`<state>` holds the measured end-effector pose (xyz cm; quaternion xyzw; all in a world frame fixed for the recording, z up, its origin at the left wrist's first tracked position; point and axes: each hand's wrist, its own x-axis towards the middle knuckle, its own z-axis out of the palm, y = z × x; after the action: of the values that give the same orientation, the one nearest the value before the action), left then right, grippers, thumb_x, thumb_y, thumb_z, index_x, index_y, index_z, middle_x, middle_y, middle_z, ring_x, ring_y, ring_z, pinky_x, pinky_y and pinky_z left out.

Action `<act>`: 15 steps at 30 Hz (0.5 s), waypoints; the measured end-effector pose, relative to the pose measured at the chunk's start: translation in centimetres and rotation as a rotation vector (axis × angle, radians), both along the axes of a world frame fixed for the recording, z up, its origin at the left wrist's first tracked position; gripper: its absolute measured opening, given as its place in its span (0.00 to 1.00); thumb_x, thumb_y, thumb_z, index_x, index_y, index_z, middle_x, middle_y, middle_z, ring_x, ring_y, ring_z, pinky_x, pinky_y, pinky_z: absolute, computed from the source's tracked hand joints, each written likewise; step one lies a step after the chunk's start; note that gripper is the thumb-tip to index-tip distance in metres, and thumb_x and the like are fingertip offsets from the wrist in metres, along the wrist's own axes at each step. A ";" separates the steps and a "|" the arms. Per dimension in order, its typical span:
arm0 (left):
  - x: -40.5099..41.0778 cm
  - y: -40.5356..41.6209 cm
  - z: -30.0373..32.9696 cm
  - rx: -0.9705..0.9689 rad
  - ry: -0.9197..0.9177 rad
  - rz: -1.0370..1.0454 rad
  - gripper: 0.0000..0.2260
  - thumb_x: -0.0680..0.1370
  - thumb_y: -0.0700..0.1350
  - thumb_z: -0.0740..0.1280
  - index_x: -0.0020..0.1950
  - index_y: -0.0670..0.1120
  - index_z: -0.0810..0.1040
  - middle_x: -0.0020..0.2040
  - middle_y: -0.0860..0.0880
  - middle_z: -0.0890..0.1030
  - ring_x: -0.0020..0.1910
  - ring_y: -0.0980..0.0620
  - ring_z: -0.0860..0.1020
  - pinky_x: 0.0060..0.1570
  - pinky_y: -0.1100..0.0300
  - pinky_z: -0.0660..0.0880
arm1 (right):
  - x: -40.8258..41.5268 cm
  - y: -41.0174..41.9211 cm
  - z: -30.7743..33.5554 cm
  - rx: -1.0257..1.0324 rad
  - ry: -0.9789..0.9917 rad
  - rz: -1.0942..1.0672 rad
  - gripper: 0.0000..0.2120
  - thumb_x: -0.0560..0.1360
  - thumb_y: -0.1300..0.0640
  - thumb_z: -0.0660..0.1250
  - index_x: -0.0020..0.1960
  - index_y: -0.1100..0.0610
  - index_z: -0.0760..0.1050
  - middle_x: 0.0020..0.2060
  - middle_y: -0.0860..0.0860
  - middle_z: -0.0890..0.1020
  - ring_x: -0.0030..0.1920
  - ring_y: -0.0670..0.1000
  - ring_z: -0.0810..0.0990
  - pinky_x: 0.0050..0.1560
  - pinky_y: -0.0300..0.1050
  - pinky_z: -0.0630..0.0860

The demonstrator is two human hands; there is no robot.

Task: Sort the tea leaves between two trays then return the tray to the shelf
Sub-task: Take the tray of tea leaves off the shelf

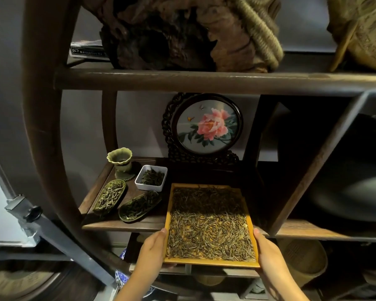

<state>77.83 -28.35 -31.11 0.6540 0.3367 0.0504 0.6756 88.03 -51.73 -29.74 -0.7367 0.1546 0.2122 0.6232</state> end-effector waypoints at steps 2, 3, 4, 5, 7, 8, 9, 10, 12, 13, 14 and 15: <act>0.1 0.1 -0.2 -0.008 -0.008 0.015 0.17 0.83 0.47 0.55 0.52 0.41 0.81 0.44 0.45 0.85 0.39 0.52 0.83 0.29 0.66 0.76 | -0.3 0.1 -0.1 0.000 -0.013 -0.008 0.20 0.80 0.45 0.57 0.45 0.54 0.83 0.39 0.55 0.86 0.43 0.54 0.85 0.50 0.51 0.78; 0.0 0.2 -0.2 -0.007 -0.012 0.025 0.16 0.83 0.47 0.56 0.50 0.42 0.82 0.41 0.47 0.85 0.38 0.54 0.83 0.32 0.67 0.75 | -0.4 0.2 -0.2 0.009 -0.019 -0.013 0.20 0.80 0.45 0.57 0.45 0.55 0.83 0.39 0.55 0.86 0.43 0.54 0.85 0.48 0.49 0.77; -0.1 0.3 -0.2 0.001 -0.021 0.032 0.16 0.83 0.47 0.56 0.48 0.43 0.82 0.40 0.48 0.85 0.37 0.56 0.82 0.32 0.69 0.74 | -0.5 0.3 -0.2 0.020 -0.024 -0.014 0.20 0.80 0.45 0.57 0.45 0.55 0.83 0.40 0.55 0.86 0.43 0.54 0.85 0.47 0.49 0.77; -0.2 0.5 -0.3 0.005 -0.035 0.036 0.16 0.83 0.47 0.56 0.47 0.43 0.83 0.40 0.48 0.86 0.38 0.58 0.82 0.32 0.71 0.73 | -0.6 0.5 -0.2 0.029 -0.032 -0.017 0.20 0.80 0.46 0.57 0.45 0.56 0.83 0.40 0.56 0.86 0.44 0.55 0.85 0.48 0.50 0.77; -0.5 1.0 -0.4 -0.005 -0.060 0.042 0.16 0.83 0.47 0.57 0.48 0.44 0.83 0.43 0.47 0.86 0.42 0.55 0.83 0.34 0.70 0.73 | -0.7 0.7 0.1 0.051 -0.049 -0.027 0.20 0.80 0.47 0.57 0.46 0.57 0.82 0.41 0.56 0.86 0.47 0.57 0.84 0.55 0.53 0.77; -0.7 1.3 -0.3 -0.007 -0.072 0.042 0.16 0.83 0.47 0.57 0.48 0.44 0.83 0.43 0.47 0.86 0.42 0.54 0.83 0.34 0.69 0.74 | -0.8 0.8 0.4 0.064 -0.053 -0.039 0.19 0.80 0.48 0.57 0.46 0.58 0.82 0.42 0.57 0.86 0.48 0.58 0.84 0.58 0.55 0.76; -0.8 1.5 -0.2 -0.007 -0.083 0.042 0.16 0.83 0.46 0.57 0.47 0.43 0.83 0.42 0.48 0.86 0.41 0.55 0.84 0.34 0.70 0.74 | -0.8 1.0 0.7 0.077 -0.058 -0.048 0.19 0.81 0.49 0.57 0.47 0.59 0.82 0.43 0.58 0.86 0.49 0.59 0.83 0.59 0.56 0.75; -1.0 1.7 -0.1 -0.006 -0.093 0.044 0.16 0.83 0.46 0.57 0.46 0.43 0.83 0.41 0.48 0.86 0.39 0.55 0.84 0.32 0.70 0.74 | -0.8 1.1 0.8 0.081 -0.062 -0.049 0.19 0.81 0.49 0.57 0.47 0.59 0.82 0.43 0.58 0.86 0.49 0.59 0.83 0.59 0.57 0.75; -1.4 2.1 0.2 -0.013 -0.114 0.040 0.16 0.82 0.44 0.57 0.45 0.42 0.83 0.40 0.47 0.86 0.38 0.55 0.84 0.32 0.70 0.75 | -1.0 1.4 0.9 0.077 -0.066 -0.030 0.19 0.80 0.47 0.57 0.46 0.57 0.82 0.42 0.56 0.86 0.48 0.58 0.84 0.60 0.58 0.75; -1.6 2.3 0.4 -0.012 -0.129 0.032 0.16 0.82 0.44 0.57 0.45 0.42 0.83 0.41 0.47 0.86 0.39 0.54 0.84 0.35 0.69 0.76 | -1.1 1.5 0.9 0.087 -0.068 -0.023 0.19 0.80 0.46 0.57 0.46 0.56 0.82 0.42 0.55 0.86 0.48 0.58 0.84 0.60 0.59 0.74; -1.9 2.4 0.7 -0.004 -0.138 0.027 0.16 0.82 0.44 0.57 0.45 0.42 0.84 0.41 0.46 0.86 0.41 0.51 0.84 0.38 0.66 0.76 | -1.2 1.6 0.8 0.100 -0.072 -0.016 0.18 0.80 0.46 0.58 0.46 0.55 0.82 0.42 0.55 0.86 0.48 0.57 0.84 0.60 0.59 0.74; -2.2 2.5 1.0 0.012 -0.139 0.026 0.17 0.82 0.44 0.57 0.44 0.42 0.84 0.42 0.45 0.86 0.43 0.50 0.84 0.41 0.64 0.76 | -1.3 1.6 0.7 0.107 -0.082 -0.005 0.19 0.80 0.46 0.58 0.45 0.55 0.83 0.42 0.54 0.86 0.48 0.57 0.84 0.60 0.59 0.74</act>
<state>75.60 -25.86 -30.13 0.6485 0.2973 0.1064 0.6926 86.73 -50.10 -29.04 -0.7099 0.1193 0.1880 0.6681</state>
